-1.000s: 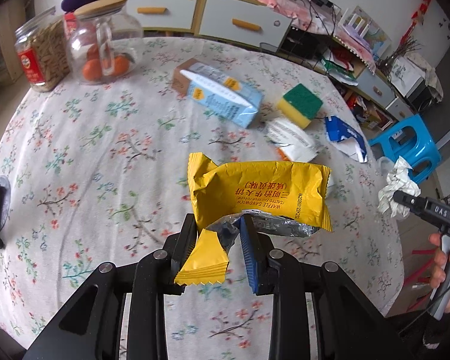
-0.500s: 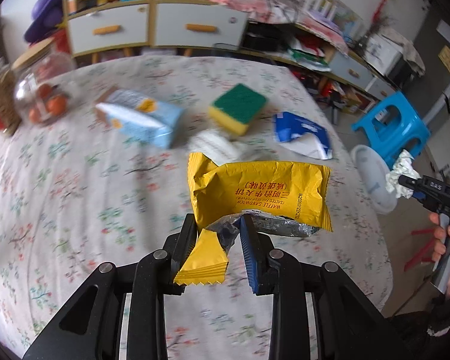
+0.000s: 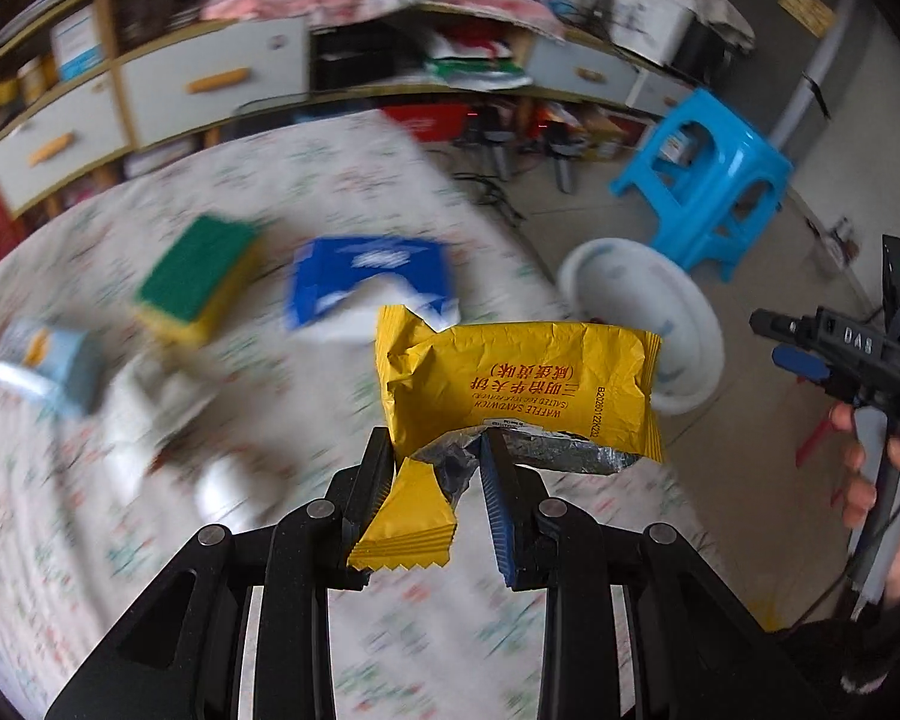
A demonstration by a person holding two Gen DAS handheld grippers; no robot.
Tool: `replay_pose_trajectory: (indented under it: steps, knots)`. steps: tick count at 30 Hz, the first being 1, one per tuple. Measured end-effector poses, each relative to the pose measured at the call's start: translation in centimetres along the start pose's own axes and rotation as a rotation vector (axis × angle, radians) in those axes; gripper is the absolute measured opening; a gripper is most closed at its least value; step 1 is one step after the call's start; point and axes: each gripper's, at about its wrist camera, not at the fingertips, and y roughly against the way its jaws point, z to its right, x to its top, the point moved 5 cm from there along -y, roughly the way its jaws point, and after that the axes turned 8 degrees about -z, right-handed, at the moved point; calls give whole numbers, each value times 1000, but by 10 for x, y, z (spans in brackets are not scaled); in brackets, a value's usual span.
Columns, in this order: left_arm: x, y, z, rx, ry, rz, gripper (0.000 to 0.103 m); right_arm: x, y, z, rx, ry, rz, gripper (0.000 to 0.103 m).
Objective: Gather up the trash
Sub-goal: 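Carry the tissue toward the bin with the right tool while the left tool carries the packet, then open both tools over the white bin, dropping the packet and tissue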
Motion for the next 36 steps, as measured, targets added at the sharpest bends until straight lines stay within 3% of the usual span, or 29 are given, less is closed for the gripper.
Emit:
replay_pose_trajectory:
  steps: [7, 13, 16, 17, 18, 20, 26, 36]
  knots:
    - [34, -35, 64, -36, -74, -10, 31, 1, 14, 39, -48, -43, 16, 78]
    - [53, -59, 99, -23, -127, -10, 33, 4, 29, 64, -76, -79, 55, 79]
    - [61, -57, 108, -80, -144, 43, 48, 3, 33, 70, -80, -87, 62, 80]
    - [63, -55, 111, -107, -153, 54, 67, 3, 34, 71, -81, -90, 64, 80]
    - [64, -54, 110, -100, -142, 60, 80, 4, 36, 72, -83, -93, 69, 80]
    - [62, -51, 103, -71, -107, 78, 84, 4, 38, 74, -86, -99, 77, 81]
    - [47, -45, 73, 23, -66, 55, 86, 5, 42, 64, -73, -95, 96, 82]
    - [12, -25, 2, 122, 23, 47, 94, 2, 28, 15, -91, 36, 78, 85]
